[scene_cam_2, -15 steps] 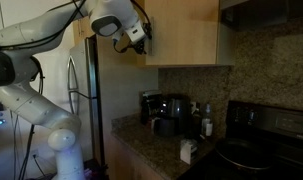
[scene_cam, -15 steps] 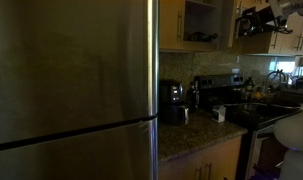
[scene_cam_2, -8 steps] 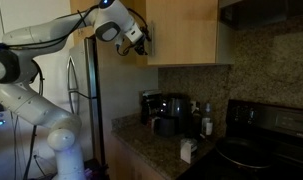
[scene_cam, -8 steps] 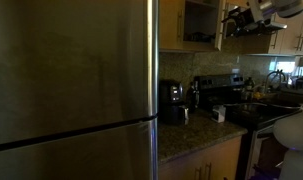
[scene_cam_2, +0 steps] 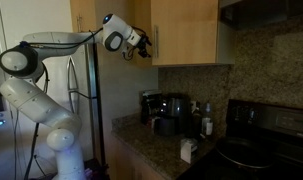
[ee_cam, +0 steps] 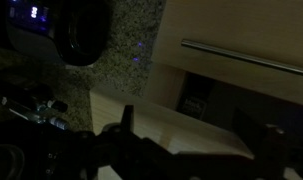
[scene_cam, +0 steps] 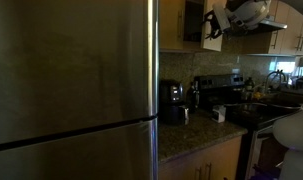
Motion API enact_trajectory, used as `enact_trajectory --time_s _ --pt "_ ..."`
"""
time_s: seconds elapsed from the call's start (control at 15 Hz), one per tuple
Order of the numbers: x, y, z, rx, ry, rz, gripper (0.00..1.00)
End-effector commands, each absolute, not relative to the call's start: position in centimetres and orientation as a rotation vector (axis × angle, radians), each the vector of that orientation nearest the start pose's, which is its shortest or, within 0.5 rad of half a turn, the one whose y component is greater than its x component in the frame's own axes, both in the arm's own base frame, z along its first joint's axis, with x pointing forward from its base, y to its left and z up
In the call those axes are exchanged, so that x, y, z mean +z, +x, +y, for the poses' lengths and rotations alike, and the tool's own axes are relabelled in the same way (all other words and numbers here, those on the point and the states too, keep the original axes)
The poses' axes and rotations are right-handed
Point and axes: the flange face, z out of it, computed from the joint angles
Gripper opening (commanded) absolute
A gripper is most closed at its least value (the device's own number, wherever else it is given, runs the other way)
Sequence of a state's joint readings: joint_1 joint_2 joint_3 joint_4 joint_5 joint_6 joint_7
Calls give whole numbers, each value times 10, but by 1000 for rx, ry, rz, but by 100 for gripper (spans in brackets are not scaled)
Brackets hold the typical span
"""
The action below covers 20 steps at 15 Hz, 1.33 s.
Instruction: Close the cupboard door
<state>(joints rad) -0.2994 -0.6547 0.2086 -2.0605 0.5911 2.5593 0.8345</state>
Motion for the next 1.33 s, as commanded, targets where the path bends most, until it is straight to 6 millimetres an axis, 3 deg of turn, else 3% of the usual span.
enact_trajectory --time_s 0.0,0.13,0.27,0.47,0.67,0.73,0.8,0.93,1.0,1.27 --pt "808 382 -1 -1068 -1749 1169 100" --pt "821 372 -18 -1197 -1658 1209 100" --pt "834 360 -34 -1219 -1571 1238 100" --pt "853 321 -54 -1167 -1443 1234 100" --pt "877 268 -118 -1210 -1239 1309 100" --pt "879 258 -137 -1206 -1173 1345 100" --pt "877 272 -116 -1215 -1271 1301 100" --pt "881 251 -139 -1219 -1200 1325 100" --pt "881 250 -141 -1217 -1193 1328 100" --pt "846 345 -107 -1017 -1369 1370 100"
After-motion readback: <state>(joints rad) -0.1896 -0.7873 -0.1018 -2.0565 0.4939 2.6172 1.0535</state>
